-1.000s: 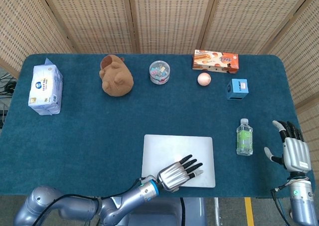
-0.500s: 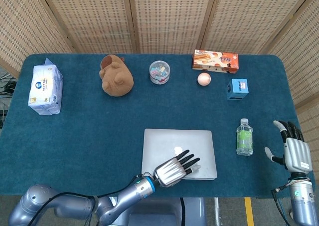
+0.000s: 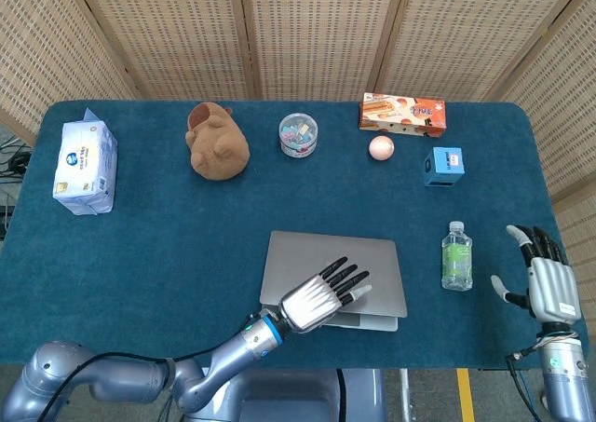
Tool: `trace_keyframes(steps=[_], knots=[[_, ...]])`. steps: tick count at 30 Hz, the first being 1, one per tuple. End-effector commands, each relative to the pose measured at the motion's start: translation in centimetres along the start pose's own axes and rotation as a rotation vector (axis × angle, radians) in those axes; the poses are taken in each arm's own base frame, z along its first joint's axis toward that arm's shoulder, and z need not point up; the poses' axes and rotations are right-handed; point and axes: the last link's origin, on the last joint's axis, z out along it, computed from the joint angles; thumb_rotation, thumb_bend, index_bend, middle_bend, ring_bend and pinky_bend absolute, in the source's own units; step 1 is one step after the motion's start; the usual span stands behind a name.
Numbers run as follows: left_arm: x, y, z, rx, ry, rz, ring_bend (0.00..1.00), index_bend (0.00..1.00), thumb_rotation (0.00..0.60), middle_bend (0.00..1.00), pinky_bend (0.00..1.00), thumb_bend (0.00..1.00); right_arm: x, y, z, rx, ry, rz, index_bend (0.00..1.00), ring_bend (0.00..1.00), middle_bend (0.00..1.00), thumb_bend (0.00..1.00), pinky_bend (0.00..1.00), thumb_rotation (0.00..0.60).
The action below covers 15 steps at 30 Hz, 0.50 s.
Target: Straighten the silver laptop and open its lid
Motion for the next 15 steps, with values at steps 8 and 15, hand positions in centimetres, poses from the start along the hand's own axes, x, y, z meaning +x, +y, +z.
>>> trace_keyframes(steps=[8, 15], knots=[[2.1, -1.5, 0.8, 0.051, 0.044, -0.026, 0.0, 0.08, 0.6, 0.0, 0.0, 0.54, -0.2, -0.7, -0.3, 0.036, -0.065, -0.019, 0.14, 0.0, 0.14, 0.31, 0.1, 0.6], [2.7, -2.1, 0.9, 0.075, 0.052, -0.042, 0.0, 0.08, 0.6, 0.0, 0.0, 0.54, -0.3, -1.1, -0.6, 0.057, -0.1, -0.02, 0.14, 0.0, 0.16, 0.31, 0.1, 0.6]])
